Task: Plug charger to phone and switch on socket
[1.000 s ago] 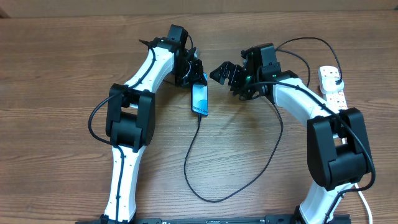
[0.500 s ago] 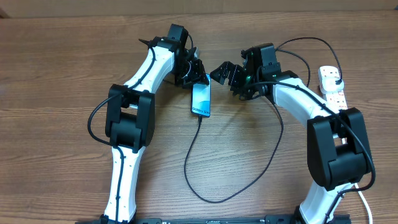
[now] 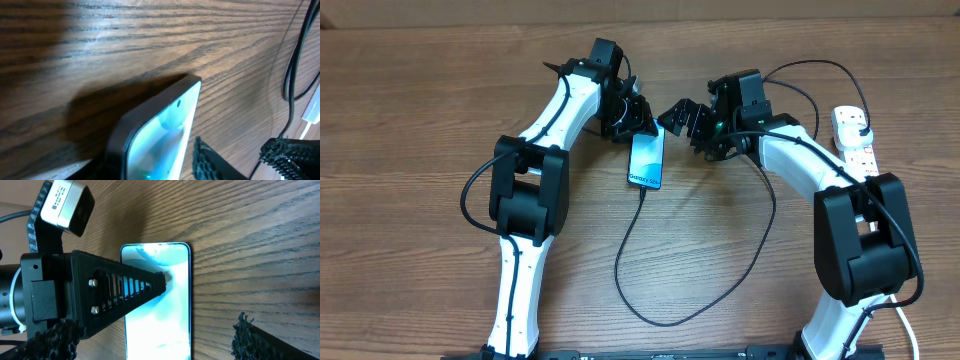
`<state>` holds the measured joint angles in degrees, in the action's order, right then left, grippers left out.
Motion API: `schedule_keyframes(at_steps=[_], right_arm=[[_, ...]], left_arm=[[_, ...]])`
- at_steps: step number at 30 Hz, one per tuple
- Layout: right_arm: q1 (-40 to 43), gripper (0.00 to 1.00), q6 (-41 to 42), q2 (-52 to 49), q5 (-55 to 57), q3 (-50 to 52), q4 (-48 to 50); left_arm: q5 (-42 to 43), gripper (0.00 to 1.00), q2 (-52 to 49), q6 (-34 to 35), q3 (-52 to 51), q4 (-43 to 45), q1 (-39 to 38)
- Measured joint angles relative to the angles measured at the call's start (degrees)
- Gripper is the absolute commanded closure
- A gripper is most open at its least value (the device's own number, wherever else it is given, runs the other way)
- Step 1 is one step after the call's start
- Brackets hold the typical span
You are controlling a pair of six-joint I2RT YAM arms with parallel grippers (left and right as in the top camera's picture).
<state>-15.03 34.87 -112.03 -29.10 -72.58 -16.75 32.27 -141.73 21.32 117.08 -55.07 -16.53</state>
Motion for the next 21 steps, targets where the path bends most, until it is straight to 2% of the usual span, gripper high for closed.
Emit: schedule_keyframes(at_steps=[5, 12, 15, 21], right_arm=[[0.00, 0.00, 0.00, 0.00, 0.00, 0.00, -0.02], [0.15, 0.00, -0.02, 0.00, 0.24, 0.00, 0.02], [0.52, 0.00, -0.04, 0.00, 0.42, 0.00, -0.04], [0.68, 0.00, -0.04, -0.02, 0.87, -0.02, -0.15]], left_arm=[[-0.15, 0.36, 0.35, -0.07, 0.15, -0.70, -0.02], [-0.28, 0.15, 0.74, -0.09, 0.42, -0.98, -0.31], [-0.48, 0.00, 0.96, -0.13, 0.52, -1.05, -0.31], [-1.55, 0.00, 1.33, 0.13, 0.74, -1.46, -0.13]])
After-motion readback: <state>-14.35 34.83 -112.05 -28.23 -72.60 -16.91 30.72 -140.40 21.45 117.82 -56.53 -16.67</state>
